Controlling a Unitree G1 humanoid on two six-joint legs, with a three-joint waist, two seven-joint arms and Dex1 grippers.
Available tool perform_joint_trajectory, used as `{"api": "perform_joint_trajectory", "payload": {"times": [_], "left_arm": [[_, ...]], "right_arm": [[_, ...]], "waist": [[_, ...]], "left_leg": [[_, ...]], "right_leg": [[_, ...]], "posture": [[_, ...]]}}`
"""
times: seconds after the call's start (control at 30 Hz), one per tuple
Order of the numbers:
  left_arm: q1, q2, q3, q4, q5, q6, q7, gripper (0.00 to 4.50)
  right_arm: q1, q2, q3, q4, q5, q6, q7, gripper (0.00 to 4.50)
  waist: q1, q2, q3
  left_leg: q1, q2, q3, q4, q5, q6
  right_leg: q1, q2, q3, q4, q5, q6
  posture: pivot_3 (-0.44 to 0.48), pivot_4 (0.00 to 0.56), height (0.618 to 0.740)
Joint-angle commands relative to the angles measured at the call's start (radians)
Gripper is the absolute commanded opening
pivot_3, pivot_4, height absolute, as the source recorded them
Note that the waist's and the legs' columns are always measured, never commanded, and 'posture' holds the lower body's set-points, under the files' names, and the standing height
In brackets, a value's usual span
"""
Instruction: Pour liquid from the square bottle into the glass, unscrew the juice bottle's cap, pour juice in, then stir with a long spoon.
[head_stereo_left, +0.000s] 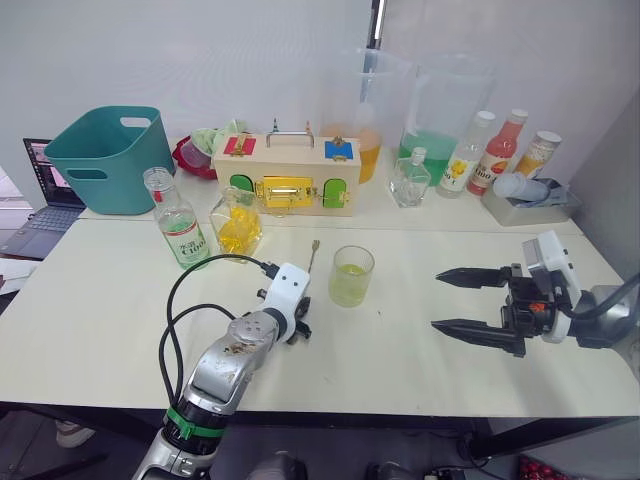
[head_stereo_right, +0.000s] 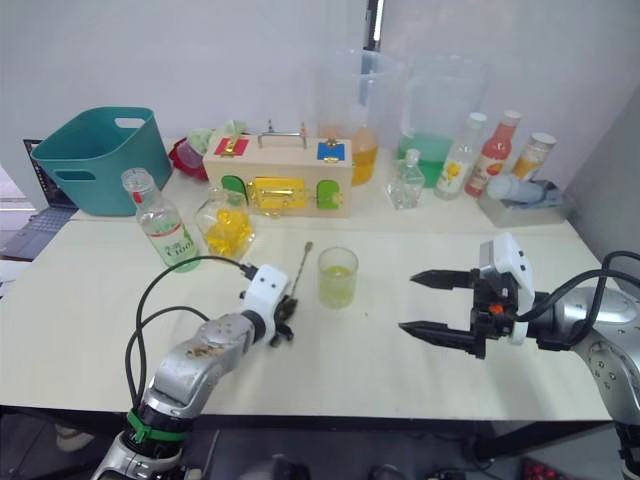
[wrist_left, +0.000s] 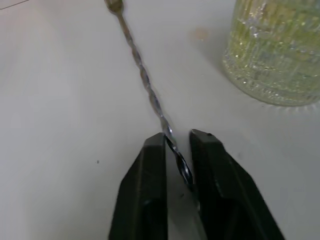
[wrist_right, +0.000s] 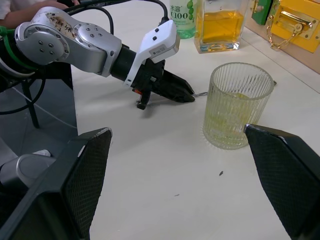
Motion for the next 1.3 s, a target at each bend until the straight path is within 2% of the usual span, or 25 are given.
{"api": "perform_joint_trajectory", "payload": {"times": [0.03,0.13,0.3,0.37,0.47,0.57,0.73,1.0,1.3], "left_arm": [[0.021,0.018,0.034,0.003,-0.011,0.032,-0.039,0.01],[0.022,0.044,0.101,-0.01,-0.042,0.035,-0.084,0.01],[0.045,0.194,0.206,-0.05,-0.1,-0.035,-0.233,0.01],[0.078,0.282,0.253,-0.065,-0.143,-0.1,-0.352,0.01],[0.136,0.366,0.305,-0.059,-0.195,-0.164,-0.477,0.01],[0.214,0.436,0.311,-0.043,-0.208,-0.258,-0.596,0.01],[0.301,0.53,0.288,-0.006,-0.171,-0.388,-0.714,0.01],[0.334,0.57,0.266,0.036,-0.151,-0.412,-0.764,0.01],[0.3,0.572,0.297,0.012,-0.218,-0.272,-0.748,3.0]], "right_arm": [[-0.003,-0.009,-0.024,-0.012,-0.009,-0.028,-0.002,4.5],[-0.005,-0.004,-0.014,-0.006,-0.019,-0.037,-0.001,4.5],[-0.011,0.01,0.01,0.01,-0.035,-0.056,0.001,4.5],[-0.013,0.019,0.023,0.015,-0.042,-0.063,0.001,4.5],[-0.016,0.032,0.041,0.014,-0.05,-0.071,0.0,4.5],[-0.021,0.042,0.052,0.014,-0.055,-0.072,-0.003,4.5],[-0.018,0.043,0.054,0.013,-0.063,-0.072,-0.009,4.5],[-0.016,0.049,0.044,-0.003,-0.048,-0.055,-0.016,4.5],[-0.034,0.063,0.048,-0.022,-0.026,-0.037,-0.05,4.5]], "waist": [[-0.001,0.0,0.0],[-0.008,0.0,0.0],[-0.027,0.0,0.0],[-0.031,0.0,0.0],[-0.031,0.0,0.0],[-0.026,0.0,0.0],[-0.023,0.0,0.0],[-0.023,0.001,0.0],[-0.025,0.001,0.0]], "left_leg": [[0.0,0.0,0.0,0.0,0.0,0.0],[0.0,0.0,0.0,0.0,0.0,0.0],[0.0,0.002,0.0,-0.001,0.001,-0.001],[0.0,0.002,0.0,-0.002,0.001,-0.001],[0.0,0.001,0.0,-0.002,0.001,-0.001],[0.0,0.001,0.0,-0.003,0.0,-0.002],[0.0,0.0,0.0,-0.003,0.0,-0.003],[0.0,0.0,0.0,-0.004,0.0,-0.003],[0.0,0.001,0.0,-0.004,0.0,-0.004]], "right_leg": [[0.0,0.0,0.0,0.0,0.0,0.0],[0.0,0.0,0.0,0.0,0.0,0.0],[-0.002,0.002,0.0,0.002,-0.001,-0.001],[-0.002,0.002,0.0,0.003,-0.001,-0.001],[-0.003,0.002,0.0,0.001,-0.001,-0.001],[-0.002,0.0,-0.001,0.0,-0.001,-0.001],[-0.004,-0.001,-0.001,-0.001,-0.001,-0.001],[-0.006,-0.002,-0.001,-0.001,-0.001,-0.001],[-0.004,-0.001,-0.001,-0.001,-0.001,-0.001]], "posture": [[0.0,0.15,0.733],[0.0,0.15,0.733],[0.0,0.15,0.733],[0.0,0.15,0.733],[0.0,0.15,0.733],[0.0,0.15,0.733],[0.0,0.15,0.733],[0.0,0.15,0.733],[0.0,0.15,0.733]]}}
